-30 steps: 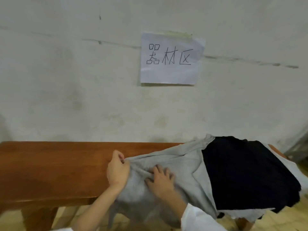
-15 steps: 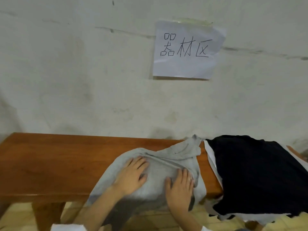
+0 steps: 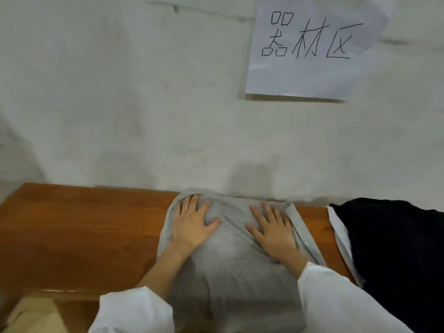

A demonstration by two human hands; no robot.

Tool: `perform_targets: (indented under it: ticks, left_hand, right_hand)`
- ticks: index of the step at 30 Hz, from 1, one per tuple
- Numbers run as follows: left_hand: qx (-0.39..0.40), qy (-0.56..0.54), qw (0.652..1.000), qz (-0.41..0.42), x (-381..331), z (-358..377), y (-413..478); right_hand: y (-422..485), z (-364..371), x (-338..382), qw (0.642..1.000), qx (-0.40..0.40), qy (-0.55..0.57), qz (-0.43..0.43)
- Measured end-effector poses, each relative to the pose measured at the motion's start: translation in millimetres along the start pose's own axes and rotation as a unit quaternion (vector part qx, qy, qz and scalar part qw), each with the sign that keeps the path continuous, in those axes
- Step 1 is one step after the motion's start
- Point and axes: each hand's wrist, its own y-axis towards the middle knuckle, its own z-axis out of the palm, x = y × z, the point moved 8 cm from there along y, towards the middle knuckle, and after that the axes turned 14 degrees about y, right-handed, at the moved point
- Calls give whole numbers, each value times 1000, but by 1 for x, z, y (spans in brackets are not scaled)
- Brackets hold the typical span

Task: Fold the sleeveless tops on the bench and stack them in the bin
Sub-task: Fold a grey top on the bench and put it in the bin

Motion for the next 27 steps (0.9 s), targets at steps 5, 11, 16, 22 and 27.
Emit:
perform_targets:
  ticks: [5, 11, 16, 22, 27]
  left_hand:
    - [36, 19, 999, 4, 9, 6, -25]
    - [62, 34, 996, -55, 10, 5, -78]
    - [47, -4, 996, -81, -9, -2, -118]
    - [-97, -111, 943, -297, 47, -32, -123]
    - [-2, -187, 963, -194, 40, -39, -91]
  right_hand:
    - [-21, -30, -25, 960, -227, 132, 101]
    - [-60, -42, -56, 919, -276, 176, 221]
    - [-61, -31, -55, 984, -120, 54, 121]
    - [-86, -14, -48, 995, -63, 59, 52]
    - [-94, -13, -48, 993, -92, 54, 56]
